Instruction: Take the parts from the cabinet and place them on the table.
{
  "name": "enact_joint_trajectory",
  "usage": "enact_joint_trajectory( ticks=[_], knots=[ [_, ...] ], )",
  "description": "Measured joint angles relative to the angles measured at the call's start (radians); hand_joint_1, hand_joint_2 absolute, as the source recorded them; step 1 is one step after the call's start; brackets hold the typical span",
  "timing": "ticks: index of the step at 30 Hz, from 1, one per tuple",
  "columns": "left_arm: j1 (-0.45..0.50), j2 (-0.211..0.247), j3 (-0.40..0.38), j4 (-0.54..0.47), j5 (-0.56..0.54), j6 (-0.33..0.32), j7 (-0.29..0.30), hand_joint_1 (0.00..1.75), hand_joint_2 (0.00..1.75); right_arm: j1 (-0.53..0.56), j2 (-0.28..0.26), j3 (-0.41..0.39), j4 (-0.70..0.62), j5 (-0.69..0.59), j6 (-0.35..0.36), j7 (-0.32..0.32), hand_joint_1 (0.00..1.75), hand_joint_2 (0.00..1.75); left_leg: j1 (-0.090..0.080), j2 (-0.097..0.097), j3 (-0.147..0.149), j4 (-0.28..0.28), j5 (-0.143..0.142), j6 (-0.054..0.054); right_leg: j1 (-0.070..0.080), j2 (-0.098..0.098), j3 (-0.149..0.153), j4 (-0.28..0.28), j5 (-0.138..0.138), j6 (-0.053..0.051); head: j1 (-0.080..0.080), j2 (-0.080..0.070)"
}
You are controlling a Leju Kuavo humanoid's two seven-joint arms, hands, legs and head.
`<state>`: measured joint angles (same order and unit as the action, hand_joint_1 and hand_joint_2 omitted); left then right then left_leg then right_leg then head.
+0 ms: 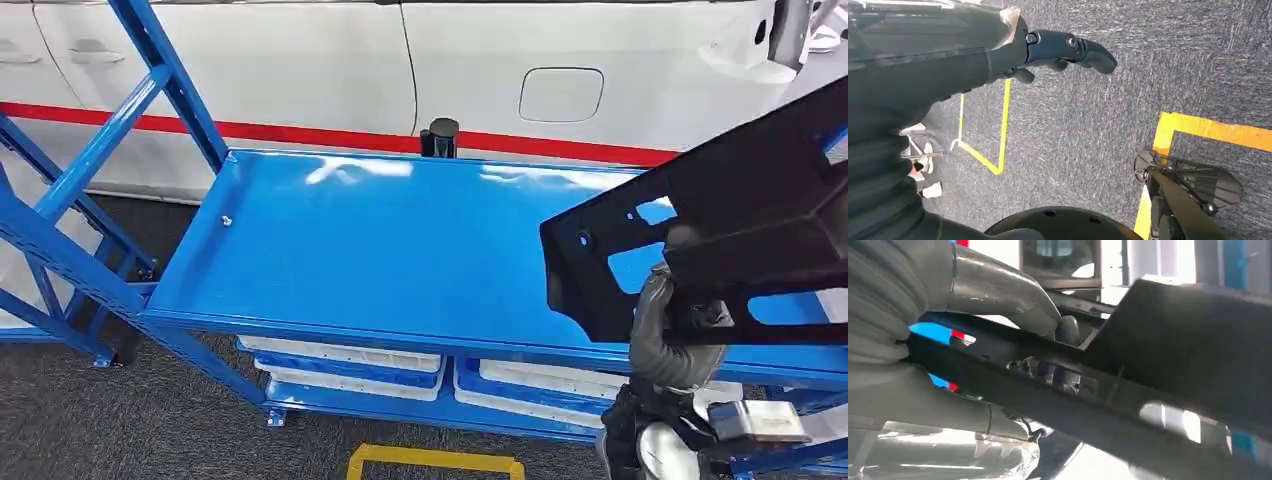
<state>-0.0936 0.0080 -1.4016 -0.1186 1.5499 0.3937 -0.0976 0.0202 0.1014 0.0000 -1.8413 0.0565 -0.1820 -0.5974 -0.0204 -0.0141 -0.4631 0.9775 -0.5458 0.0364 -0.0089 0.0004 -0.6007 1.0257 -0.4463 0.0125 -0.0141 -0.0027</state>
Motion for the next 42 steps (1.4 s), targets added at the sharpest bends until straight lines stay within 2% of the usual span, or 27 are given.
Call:
enact_joint_trajectory(
  ticks=[8,12,16,19,20,21,22,23,25,26,27,28,29,30,31,32,33,34,35,36,37,38,39,41,42],
  knots=[
    [0.0,0.002,0.002,0.0,0.0,-0.006,-0.002,0.0,1.75,0.023,0.008,0.006,-0.052,0.001,0.002,-0.004,1.75,1.75,-0.002,0.0,0.0,0.001,0.0,0.0,-0.002,0.0,0.0,-0.001,0.0,0.0,0.0,0.0],
    [0.001,0.003,0.02,0.0,0.0,-0.018,-0.022,0.0,1.75,0.037,0.009,0.021,-0.067,0.034,0.003,-0.012,1.75,1.75,-0.004,0.0,0.0,0.001,0.0,0.001,-0.004,0.0,0.0,-0.001,0.001,0.001,0.0,0.0],
    [0.001,0.003,0.028,0.0,0.0,-0.021,-0.023,0.0,1.75,0.04,0.009,0.033,-0.074,0.046,0.003,-0.001,1.75,1.75,-0.007,0.0,0.0,0.005,-0.002,0.004,-0.007,0.0,0.0,-0.001,0.003,0.004,0.0,0.0],
    [0.002,0.003,0.036,0.0,0.0,-0.021,-0.026,0.0,1.75,0.039,0.009,0.041,-0.074,0.047,0.0,0.009,1.75,1.75,-0.009,0.0,-0.003,0.008,-0.001,0.01,-0.01,0.0,0.001,-0.003,0.008,0.012,0.0,0.0],
    [0.002,0.003,0.041,0.0,0.0,-0.02,-0.027,0.0,1.75,0.038,0.009,0.044,-0.074,0.047,0.0,0.011,1.75,1.75,-0.01,0.0,-0.003,0.008,0.006,0.017,-0.011,0.0,0.003,-0.008,0.014,0.02,-0.001,0.0],
    [0.001,0.002,0.045,0.0,0.0,-0.019,-0.028,0.0,1.75,0.037,0.008,0.045,-0.074,0.047,0.0,0.013,1.75,1.75,-0.006,0.001,-0.001,-0.009,0.021,0.025,-0.004,0.0,0.005,-0.014,0.019,0.029,-0.001,0.0],
    [0.001,-0.001,0.048,0.0,0.0,-0.018,-0.029,0.0,1.75,0.037,0.007,0.045,-0.074,0.047,0.0,0.015,1.75,1.75,0.004,0.008,0.007,-0.022,0.034,0.026,-0.006,-0.001,-0.008,-0.001,0.001,0.025,0.0,0.0],
    [0.001,-0.003,0.051,0.0,0.0,-0.013,-0.032,0.0,1.75,0.032,0.003,0.045,-0.075,0.047,0.0,0.016,1.75,1.75,0.007,0.007,0.003,-0.026,0.039,0.032,-0.003,0.0,-0.026,0.045,-0.033,0.019,0.005,0.0],
    [0.002,-0.006,0.059,0.0,0.0,-0.008,-0.034,0.0,1.75,0.03,0.001,0.047,-0.074,0.047,0.0,0.021,1.75,1.75,0.007,0.01,-0.005,-0.025,0.044,0.032,-0.007,0.0,-0.085,0.195,-0.096,0.013,0.007,0.0],
    [0.003,-0.008,0.064,0.0,0.0,-0.008,-0.037,0.0,1.75,0.03,-0.003,0.047,-0.071,0.047,0.0,0.023,1.75,1.75,0.008,0.011,-0.008,-0.024,0.044,0.032,-0.009,0.0,-0.111,0.262,-0.115,0.017,0.006,0.0],
    [0.004,-0.009,0.068,0.0,0.0,-0.008,-0.038,0.0,1.75,0.03,-0.005,0.047,-0.069,0.047,0.0,0.023,1.75,1.75,0.009,0.011,-0.009,-0.024,0.045,0.031,-0.011,-0.001,-0.12,0.292,-0.116,0.025,0.007,0.0],
    [0.004,-0.01,0.071,0.0,0.0,-0.008,-0.039,0.0,1.75,0.03,-0.008,0.047,-0.066,0.047,0.0,0.023,1.75,1.75,0.011,0.011,-0.008,-0.023,0.045,0.029,-0.015,-0.001,-0.102,0.266,-0.099,0.038,0.006,0.0],
    [0.004,-0.011,0.074,0.0,0.0,-0.008,-0.04,0.0,1.75,0.029,-0.009,0.047,-0.066,0.047,0.0,0.023,1.75,1.75,0.014,0.011,-0.008,-0.021,0.044,0.027,-0.019,-0.001,-0.069,0.208,-0.072,0.051,0.007,0.0],
    [0.004,-0.011,0.076,0.001,0.0,-0.008,-0.04,0.0,1.75,0.028,-0.01,0.047,-0.065,0.046,0.0,0.024,1.75,1.75,0.02,0.009,-0.008,-0.015,0.04,0.02,-0.025,-0.001,-0.014,0.103,-0.032,0.069,0.007,0.0],
    [0.004,-0.01,0.076,0.001,0.0,-0.008,-0.04,0.0,1.75,0.027,-0.011,0.048,-0.065,0.046,0.0,0.024,1.75,1.75,0.022,0.008,-0.012,-0.003,0.033,0.01,-0.031,-0.004,0.028,0.018,-0.015,0.079,0.008,0.0],
    [0.003,-0.006,0.077,0.003,0.0,-0.007,-0.041,0.0,1.75,0.023,-0.012,0.048,-0.063,0.046,0.0,0.024,1.75,1.75,0.014,0.007,-0.029,0.006,0.027,0.0,-0.022,0.0,0.051,0.008,-0.034,0.075,0.012,0.0],
    [0.003,-0.01,0.079,0.004,0.0,-0.007,-0.041,0.0,1.75,0.023,-0.013,0.048,-0.062,0.046,0.0,0.024,1.75,1.75,0.014,0.006,-0.037,0.015,0.025,-0.004,-0.022,0.004,0.037,0.015,-0.029,0.062,0.014,0.0],
    [0.003,-0.011,0.08,0.005,0.0,-0.007,-0.042,0.0,1.75,0.023,-0.015,0.048,-0.062,0.045,0.0,0.026,1.75,1.75,0.014,0.006,-0.038,0.023,0.023,-0.007,-0.024,0.004,0.035,0.01,-0.038,0.047,0.012,0.0],
    [0.003,-0.01,0.082,0.005,0.0,-0.007,-0.044,0.0,1.75,0.023,-0.016,0.048,-0.062,0.045,-0.004,0.026,1.75,1.75,0.015,0.005,-0.042,0.023,0.026,-0.011,-0.022,0.004,0.029,0.015,-0.039,0.044,0.01,0.0],
    [0.003,-0.009,0.085,0.006,0.0,-0.007,-0.047,0.0,1.75,0.022,-0.017,0.048,-0.061,0.045,-0.006,0.027,1.75,1.75,0.018,0.005,-0.045,0.024,0.026,-0.015,-0.023,0.004,0.027,0.014,-0.035,0.036,0.011,0.0],
    [0.003,-0.009,0.089,0.006,0.0,-0.007,-0.047,0.0,1.75,0.02,-0.018,0.048,-0.06,0.045,-0.006,0.029,1.75,1.75,0.023,0.005,-0.048,0.034,0.014,-0.021,-0.029,0.003,0.025,0.011,-0.031,0.027,0.011,0.0],
    [0.003,-0.009,0.092,0.006,0.0,-0.007,-0.05,0.0,1.75,0.018,-0.019,0.049,-0.06,0.045,-0.008,0.031,1.75,1.75,0.022,0.006,-0.064,0.072,-0.024,-0.026,-0.026,0.002,0.02,0.011,-0.027,0.02,0.009,0.0],
    [0.003,-0.01,0.093,0.006,0.0,-0.007,-0.052,0.0,1.75,0.018,-0.02,0.049,-0.058,0.045,-0.01,0.032,1.75,1.75,0.023,0.007,-0.091,0.133,-0.069,-0.03,-0.025,0.002,0.014,0.011,-0.023,0.01,0.007,0.0],
    [0.003,-0.01,0.095,0.006,0.0,-0.008,-0.056,0.0,1.75,0.019,-0.02,0.048,-0.057,0.045,-0.012,0.034,1.75,1.75,0.023,0.007,-0.157,0.289,-0.148,-0.034,-0.017,-0.001,-0.002,0.012,-0.014,-0.003,0.007,0.0],
    [0.003,-0.01,0.096,0.006,0.0,-0.008,-0.057,0.0,1.75,0.02,-0.021,0.048,-0.056,0.045,-0.013,0.035,1.75,1.75,0.023,0.007,-0.171,0.328,-0.154,-0.033,-0.013,-0.002,-0.008,0.012,-0.009,-0.008,0.006,0.0]
  ],
)
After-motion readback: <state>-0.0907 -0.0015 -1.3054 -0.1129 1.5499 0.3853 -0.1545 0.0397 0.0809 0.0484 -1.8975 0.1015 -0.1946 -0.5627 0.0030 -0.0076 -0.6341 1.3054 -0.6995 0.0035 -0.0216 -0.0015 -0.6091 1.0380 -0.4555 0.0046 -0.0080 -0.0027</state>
